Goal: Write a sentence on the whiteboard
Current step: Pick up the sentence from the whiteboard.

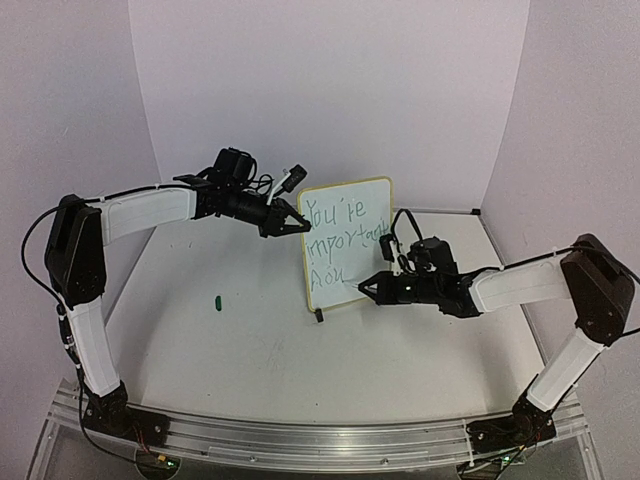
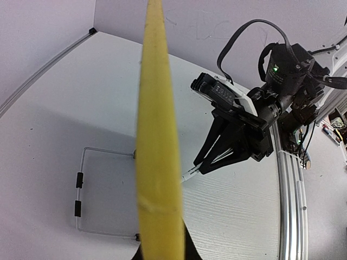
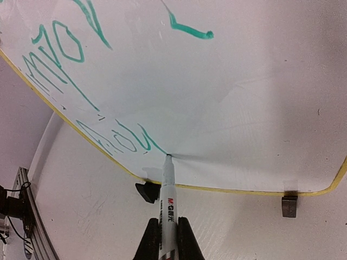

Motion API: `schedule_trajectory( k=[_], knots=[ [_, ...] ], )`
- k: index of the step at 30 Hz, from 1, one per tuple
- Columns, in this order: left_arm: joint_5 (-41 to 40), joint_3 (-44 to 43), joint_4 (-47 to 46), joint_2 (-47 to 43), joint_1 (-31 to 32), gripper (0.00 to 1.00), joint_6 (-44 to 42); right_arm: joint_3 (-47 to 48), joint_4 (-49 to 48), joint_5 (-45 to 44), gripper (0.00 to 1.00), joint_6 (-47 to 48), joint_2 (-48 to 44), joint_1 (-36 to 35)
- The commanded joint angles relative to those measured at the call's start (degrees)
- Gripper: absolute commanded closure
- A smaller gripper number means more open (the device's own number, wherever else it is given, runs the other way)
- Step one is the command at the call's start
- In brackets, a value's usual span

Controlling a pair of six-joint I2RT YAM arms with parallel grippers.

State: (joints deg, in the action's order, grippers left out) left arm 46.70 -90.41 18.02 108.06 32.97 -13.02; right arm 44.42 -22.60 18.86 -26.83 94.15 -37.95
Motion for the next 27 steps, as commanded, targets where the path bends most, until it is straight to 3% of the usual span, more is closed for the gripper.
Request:
schedule_trajectory(
  k=[1, 11, 18, 27],
  knots=[
    [0.5, -0.1, 5.9, 0.9, 1.4, 1.0, -0.8, 0.7, -0.2, -3.4, 1.0, 0.9, -2.3, 0.2],
    [0.5, -0.1, 5.9, 0.9, 1.4, 1.0, -0.7, 0.9, 1.5, -4.9, 1.0, 2.2, -7.3, 0.1],
    [0.4, -0.1, 6.0, 0.8, 1.4, 1.0, -0.7, -0.9, 2.0, -0.8, 1.0, 2.8, -9.3, 0.2],
    [0.4, -0.1, 6.0, 1.0, 1.4, 1.0, -0.8, -1.9, 2.1, -3.1, 1.0, 1.6, -6.6, 0.2]
  ],
)
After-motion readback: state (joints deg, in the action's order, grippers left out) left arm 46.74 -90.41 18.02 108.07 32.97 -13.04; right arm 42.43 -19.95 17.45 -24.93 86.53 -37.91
